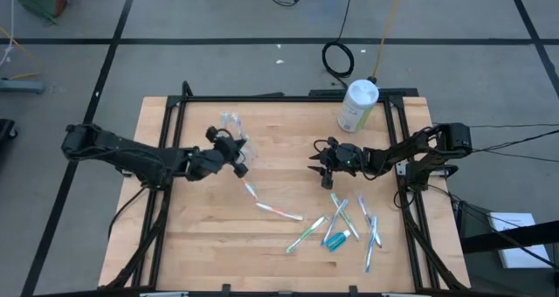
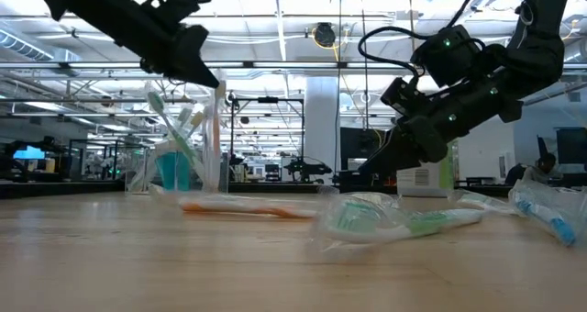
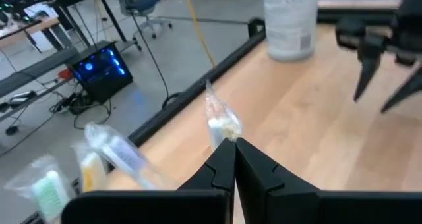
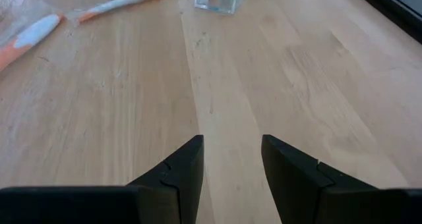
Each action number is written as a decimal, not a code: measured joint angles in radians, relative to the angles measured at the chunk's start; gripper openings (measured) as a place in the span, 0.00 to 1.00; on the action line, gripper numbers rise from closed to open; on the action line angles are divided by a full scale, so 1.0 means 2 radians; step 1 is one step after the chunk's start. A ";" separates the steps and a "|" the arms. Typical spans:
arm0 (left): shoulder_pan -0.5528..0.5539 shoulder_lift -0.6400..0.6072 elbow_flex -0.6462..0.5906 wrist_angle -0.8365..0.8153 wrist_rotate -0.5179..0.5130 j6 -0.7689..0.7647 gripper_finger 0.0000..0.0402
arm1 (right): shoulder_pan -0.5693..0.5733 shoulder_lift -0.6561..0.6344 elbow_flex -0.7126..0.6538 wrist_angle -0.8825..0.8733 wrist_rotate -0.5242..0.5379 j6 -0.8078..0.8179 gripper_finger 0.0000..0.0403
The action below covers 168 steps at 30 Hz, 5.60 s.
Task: Pick & Place toothbrushing station
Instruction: Put the orange toothbrush into the transparent organizer, then put the green toothbrush into the transparent organizer
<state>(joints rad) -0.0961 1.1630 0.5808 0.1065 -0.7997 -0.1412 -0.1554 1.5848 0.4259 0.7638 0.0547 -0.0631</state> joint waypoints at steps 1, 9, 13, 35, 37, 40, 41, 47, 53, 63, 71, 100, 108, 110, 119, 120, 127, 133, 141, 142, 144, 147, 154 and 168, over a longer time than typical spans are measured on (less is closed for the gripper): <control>0.000 0.005 0.000 0.000 0.000 0.000 0.02 | 0.000 0.000 0.000 0.002 0.000 0.000 0.36; -0.001 0.023 0.000 0.000 0.006 0.019 0.03 | 0.000 0.000 0.000 0.012 0.000 0.023 0.36; -0.002 0.020 0.007 -0.010 0.007 0.037 0.07 | 0.000 0.000 0.000 0.026 -0.002 0.037 0.36; -0.048 -0.032 0.075 -0.057 -0.006 0.078 0.42 | 0.158 -0.122 0.137 -0.362 0.005 0.066 0.36; -0.048 -0.034 0.075 -0.057 -0.007 0.074 0.42 | 0.189 -0.110 0.137 -0.348 -0.031 0.071 0.36; -0.048 -0.032 0.075 -0.065 -0.006 0.068 0.42 | 0.229 -0.060 0.138 -0.300 -0.040 0.067 0.36; -0.048 -0.032 0.075 -0.065 -0.006 0.068 0.42 | 0.240 -0.039 0.137 -0.278 -0.040 0.058 0.36; -0.045 -0.031 0.075 -0.066 -0.006 0.059 0.42 | 0.272 0.059 0.146 -0.196 -0.042 0.020 0.36; -0.045 -0.031 0.075 -0.067 -0.001 0.057 0.42 | 0.267 0.089 0.146 -0.182 -0.068 0.047 0.36; -0.045 -0.031 0.074 -0.067 0.016 0.040 0.42 | 0.250 0.116 0.148 -0.169 -0.067 -0.018 0.14; -0.045 -0.031 0.074 -0.064 0.086 0.042 0.42 | 0.241 0.081 0.158 -0.104 -0.067 -0.022 0.08; -0.043 0.041 0.074 0.059 0.284 0.194 0.42 | 0.079 -0.024 0.185 0.095 -0.147 -0.004 0.05; -0.051 0.054 0.074 0.104 0.260 0.213 0.42 | 0.077 -0.025 0.185 0.084 -0.147 -0.004 0.05; -0.054 0.049 0.074 0.114 0.251 0.214 0.42 | 0.077 -0.025 0.185 0.083 -0.147 -0.005 0.05; -0.069 0.048 0.074 0.169 0.244 0.231 0.42 | 0.077 -0.025 0.185 0.073 -0.146 -0.007 0.05; -0.069 0.049 0.074 0.172 0.242 0.230 0.42 | 0.077 -0.025 0.185 0.073 -0.146 -0.011 0.05; -0.069 0.049 0.074 0.203 0.242 0.238 0.41 | 0.077 -0.025 0.185 0.070 -0.146 -0.021 0.05; -0.069 0.049 0.074 0.202 0.243 0.238 0.26 | 0.077 -0.025 0.185 0.069 -0.129 -0.028 0.08; -0.069 0.049 0.074 0.179 0.239 0.223 0.03 | 0.077 -0.025 0.185 0.035 -0.088 -0.031 0.19; -0.069 0.049 0.074 0.177 0.234 0.217 0.03 | 0.077 -0.025 0.185 0.026 -0.076 -0.039 0.20; -0.071 0.049 0.074 0.172 0.211 0.200 0.04 | 0.077 -0.025 0.185 0.013 -0.048 -0.052 0.23; -0.076 0.049 0.074 0.152 0.143 0.168 0.06 | 0.077 -0.025 0.185 -0.005 -0.016 -0.054 0.29; -0.125 -0.016 0.086 0.053 -0.002 0.141 0.02 | 0.077 -0.028 0.185 -0.040 -0.012 -0.054 0.38; -0.073 -0.169 0.225 -0.488 -0.075 -0.193 0.05 | 0.077 -0.028 0.185 -0.047 -0.013 -0.053 0.39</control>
<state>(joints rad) -0.2419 0.8241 1.0299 -0.8694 -0.9498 -0.5281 -0.0013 1.5295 0.7963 0.6691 0.0296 -0.1699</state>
